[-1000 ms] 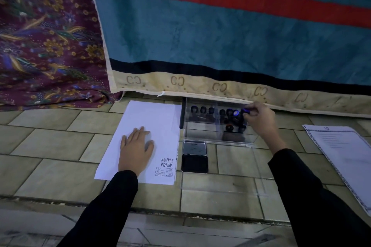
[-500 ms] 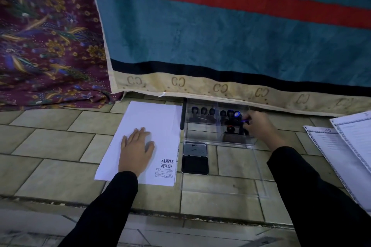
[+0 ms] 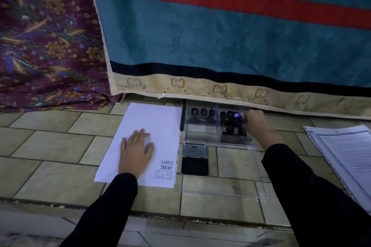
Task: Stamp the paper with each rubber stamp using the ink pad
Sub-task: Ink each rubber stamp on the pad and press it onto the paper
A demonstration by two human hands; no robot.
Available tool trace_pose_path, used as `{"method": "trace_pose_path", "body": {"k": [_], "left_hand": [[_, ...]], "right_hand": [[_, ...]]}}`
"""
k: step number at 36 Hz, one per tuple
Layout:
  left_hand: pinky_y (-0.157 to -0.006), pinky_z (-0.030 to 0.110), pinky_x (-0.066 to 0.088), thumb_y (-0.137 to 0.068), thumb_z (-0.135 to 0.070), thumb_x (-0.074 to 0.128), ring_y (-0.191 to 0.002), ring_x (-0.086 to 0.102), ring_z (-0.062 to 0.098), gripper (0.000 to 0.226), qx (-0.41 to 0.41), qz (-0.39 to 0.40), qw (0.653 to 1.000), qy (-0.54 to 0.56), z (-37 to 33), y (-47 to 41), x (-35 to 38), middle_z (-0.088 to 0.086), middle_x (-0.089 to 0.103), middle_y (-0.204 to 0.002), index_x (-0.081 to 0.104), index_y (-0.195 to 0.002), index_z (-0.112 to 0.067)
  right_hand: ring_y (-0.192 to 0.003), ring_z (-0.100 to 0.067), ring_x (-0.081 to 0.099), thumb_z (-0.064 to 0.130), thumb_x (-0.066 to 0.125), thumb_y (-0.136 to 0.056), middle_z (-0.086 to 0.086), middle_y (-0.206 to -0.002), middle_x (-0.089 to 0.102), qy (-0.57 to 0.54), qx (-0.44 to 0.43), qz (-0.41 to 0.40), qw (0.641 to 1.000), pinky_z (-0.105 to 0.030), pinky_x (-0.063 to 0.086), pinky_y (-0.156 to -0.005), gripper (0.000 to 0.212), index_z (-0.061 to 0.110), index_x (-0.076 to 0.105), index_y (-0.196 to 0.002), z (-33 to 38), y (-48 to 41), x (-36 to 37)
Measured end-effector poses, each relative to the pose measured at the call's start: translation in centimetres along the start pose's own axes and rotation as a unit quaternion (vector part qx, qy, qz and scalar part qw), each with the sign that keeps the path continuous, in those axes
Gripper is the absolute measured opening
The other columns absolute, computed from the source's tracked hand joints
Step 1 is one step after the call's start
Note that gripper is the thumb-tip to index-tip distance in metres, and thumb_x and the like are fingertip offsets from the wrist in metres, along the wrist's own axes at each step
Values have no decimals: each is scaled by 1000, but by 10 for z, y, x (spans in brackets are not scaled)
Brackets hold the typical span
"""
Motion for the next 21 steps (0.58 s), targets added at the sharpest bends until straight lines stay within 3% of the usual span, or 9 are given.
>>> {"method": "trace_pose_path", "body": {"k": [5,11,16,21], "left_hand": [[-122,41,3,-98,-33,43,-147,18,13,40,-3,5,1000,2,1,0,1,-3,34,-155,48,-136,-22],[-122,41,4,-98,-33,43,-147,18,13,40,-3,5,1000,1,1,0,1,-4,34,-155,47,-136,-24],[-122,41,4,-98,-33,42,-147,18,13,40,-2,4,1000,-1,1,1,0,-4,34,-155,47,-136,-24],[-122,41,4,-98,-32,42,-147,19,13,39,1,0,1000,5,0,2,-1,-3,35,-155,48,-136,-23]], "right_hand": [[-101,-35,60,8,54,-89,-20,-109,64,-47,-70,-59,995,-35,50,-81,21,1,62,-107,43,-3,-9],[-114,-32,55,9,46,-93,-18,-124,60,-97,-185,6,978,-37,45,-98,30,4,59,-120,115,-8,15],[-113,-35,52,17,37,-97,-20,-124,57,-78,-165,75,980,-43,45,-94,32,5,51,-122,143,-16,41],[-122,-34,43,24,29,-100,-16,-132,51,-40,-131,72,988,-55,29,-106,34,6,46,-123,140,-25,53]]}}
Point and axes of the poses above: each hand's wrist, its own y-axis away from the middle knuckle, its own x-axis out of the palm, z = x × y, the point moved 6 cm from there along -y, towards the middle knuckle
